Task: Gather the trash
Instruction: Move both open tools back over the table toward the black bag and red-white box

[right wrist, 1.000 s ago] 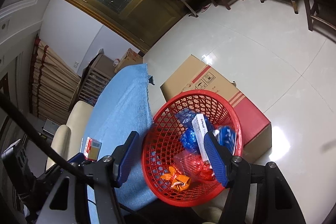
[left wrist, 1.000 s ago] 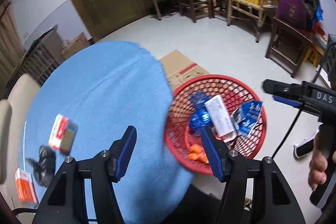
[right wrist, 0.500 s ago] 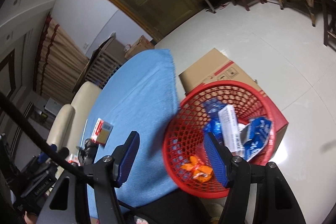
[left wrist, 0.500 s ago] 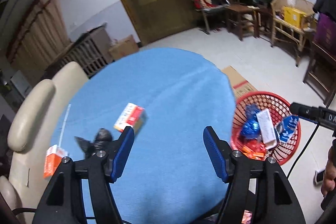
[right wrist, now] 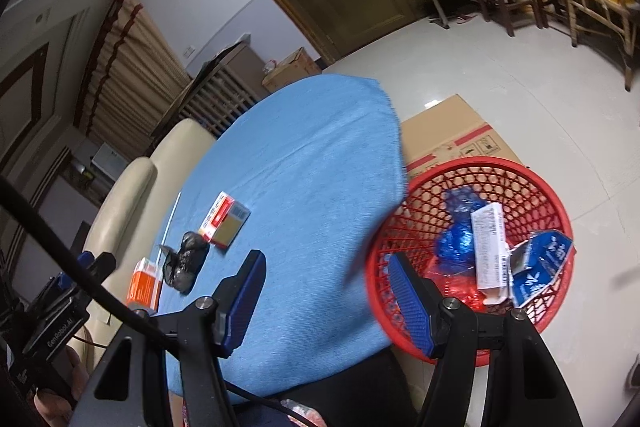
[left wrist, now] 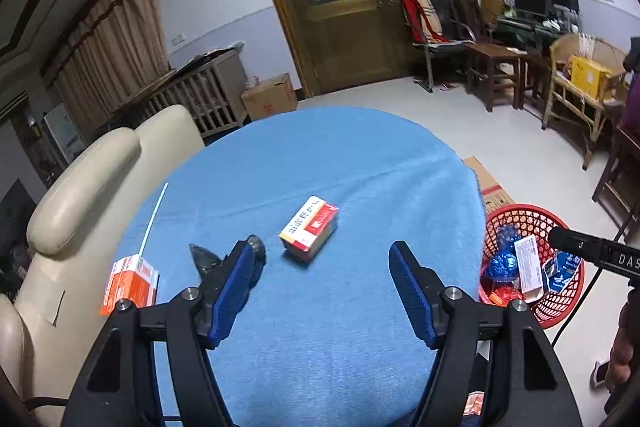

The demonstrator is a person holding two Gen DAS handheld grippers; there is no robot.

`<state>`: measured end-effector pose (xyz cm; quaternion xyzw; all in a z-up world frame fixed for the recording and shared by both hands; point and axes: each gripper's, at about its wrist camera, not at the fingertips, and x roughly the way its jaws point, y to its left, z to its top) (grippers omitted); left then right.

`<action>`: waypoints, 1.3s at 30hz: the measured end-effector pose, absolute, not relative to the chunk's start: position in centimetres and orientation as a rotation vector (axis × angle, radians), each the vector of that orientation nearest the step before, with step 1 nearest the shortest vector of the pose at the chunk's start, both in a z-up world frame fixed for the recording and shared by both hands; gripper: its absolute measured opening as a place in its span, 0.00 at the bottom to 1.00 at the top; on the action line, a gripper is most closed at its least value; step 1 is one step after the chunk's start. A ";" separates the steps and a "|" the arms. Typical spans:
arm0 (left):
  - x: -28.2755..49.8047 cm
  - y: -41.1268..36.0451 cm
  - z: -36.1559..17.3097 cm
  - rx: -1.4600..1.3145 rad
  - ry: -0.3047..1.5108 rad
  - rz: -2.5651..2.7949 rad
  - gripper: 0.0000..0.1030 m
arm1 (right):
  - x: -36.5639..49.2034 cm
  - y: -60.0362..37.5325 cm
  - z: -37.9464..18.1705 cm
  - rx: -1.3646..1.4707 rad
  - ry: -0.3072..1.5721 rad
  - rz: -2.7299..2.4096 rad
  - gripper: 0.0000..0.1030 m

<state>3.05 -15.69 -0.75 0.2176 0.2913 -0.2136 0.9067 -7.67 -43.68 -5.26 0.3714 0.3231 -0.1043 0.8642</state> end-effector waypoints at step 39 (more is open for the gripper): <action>12.9 5.4 -9.2 0.150 0.891 -0.090 0.70 | 16.7 -30.9 -7.0 0.698 1.008 -0.009 0.66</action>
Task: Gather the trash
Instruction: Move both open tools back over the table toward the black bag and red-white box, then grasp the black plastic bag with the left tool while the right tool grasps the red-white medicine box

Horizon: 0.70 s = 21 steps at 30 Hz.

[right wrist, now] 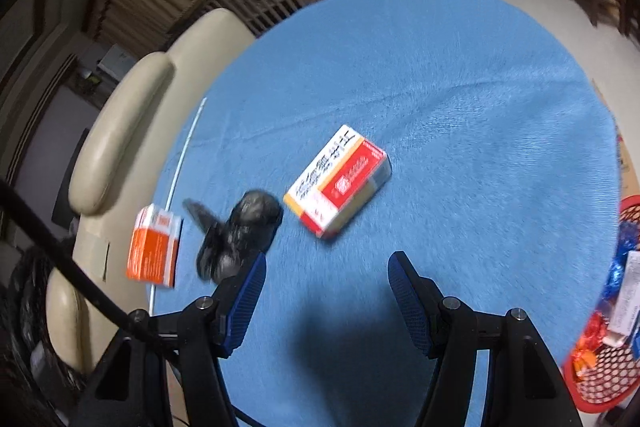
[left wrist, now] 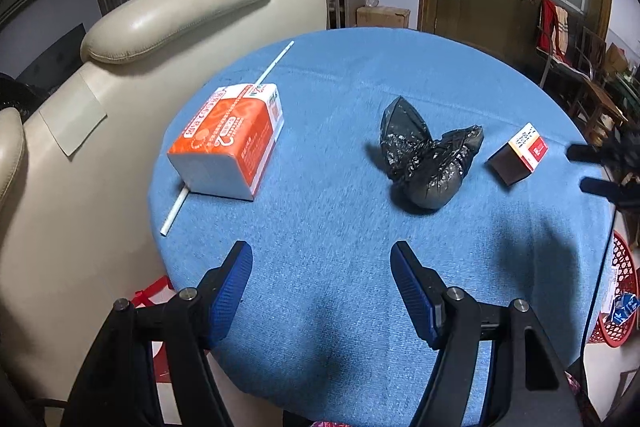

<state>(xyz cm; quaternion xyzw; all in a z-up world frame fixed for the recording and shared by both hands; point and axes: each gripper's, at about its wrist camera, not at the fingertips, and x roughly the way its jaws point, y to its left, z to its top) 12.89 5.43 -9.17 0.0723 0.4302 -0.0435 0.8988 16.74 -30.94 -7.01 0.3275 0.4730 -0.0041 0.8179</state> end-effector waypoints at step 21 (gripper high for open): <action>17.7 1.3 -8.7 0.164 0.877 -0.283 0.71 | 26.7 -29.9 -11.1 0.686 1.171 -0.266 0.60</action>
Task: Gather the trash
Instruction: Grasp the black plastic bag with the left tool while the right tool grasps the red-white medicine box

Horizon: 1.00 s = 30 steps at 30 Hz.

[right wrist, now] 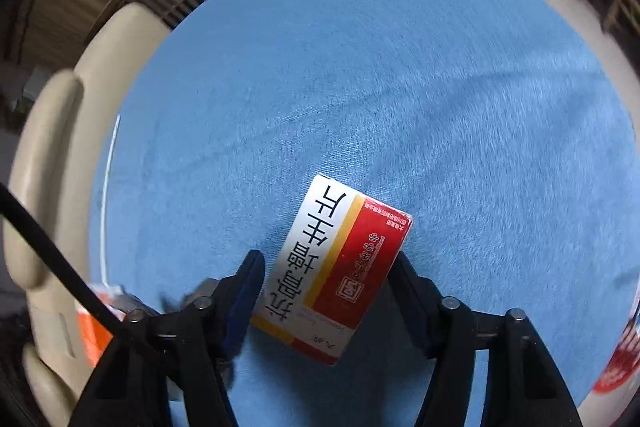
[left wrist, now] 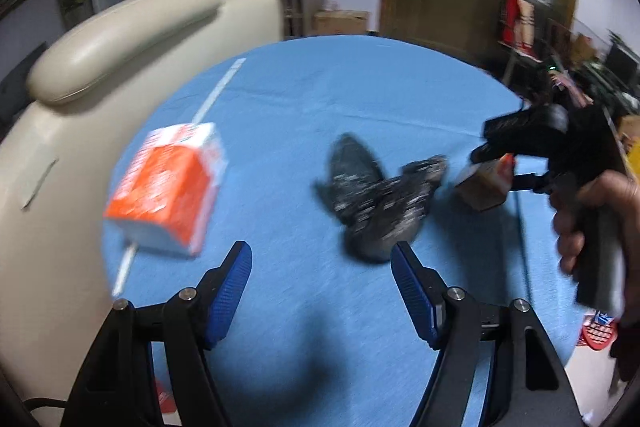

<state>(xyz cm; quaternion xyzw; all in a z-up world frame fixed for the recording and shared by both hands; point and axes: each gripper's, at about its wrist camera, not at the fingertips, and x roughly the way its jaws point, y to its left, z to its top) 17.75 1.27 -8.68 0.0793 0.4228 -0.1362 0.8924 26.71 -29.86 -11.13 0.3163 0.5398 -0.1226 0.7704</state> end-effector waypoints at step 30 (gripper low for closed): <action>15.1 -4.1 -8.1 0.131 0.891 -0.405 0.16 | 8.3 -30.8 -6.6 0.552 0.928 0.004 0.58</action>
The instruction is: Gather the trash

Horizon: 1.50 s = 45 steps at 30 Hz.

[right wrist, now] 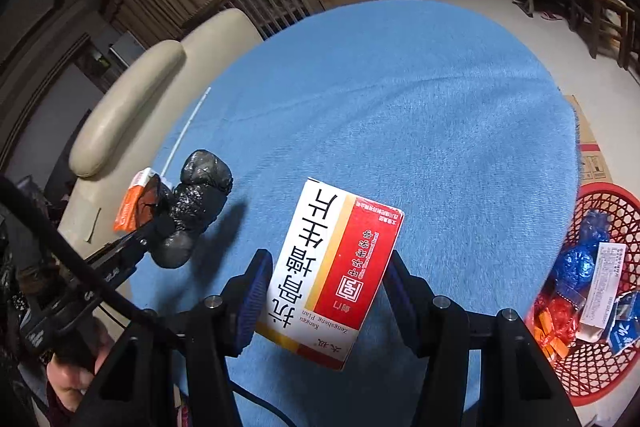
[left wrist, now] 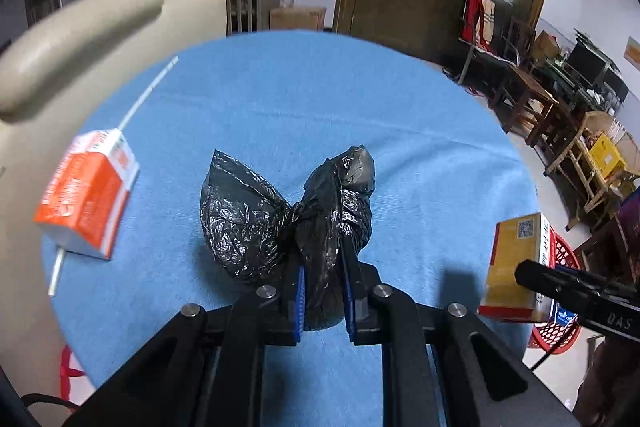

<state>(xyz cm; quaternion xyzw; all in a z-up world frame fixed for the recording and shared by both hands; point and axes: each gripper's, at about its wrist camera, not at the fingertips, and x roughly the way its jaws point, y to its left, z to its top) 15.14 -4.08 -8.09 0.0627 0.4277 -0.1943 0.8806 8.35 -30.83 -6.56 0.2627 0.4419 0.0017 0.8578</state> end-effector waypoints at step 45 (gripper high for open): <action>8.7 -2.9 -6.8 0.170 0.844 -0.388 0.16 | 4.0 -30.8 -7.6 0.515 0.914 -0.031 0.58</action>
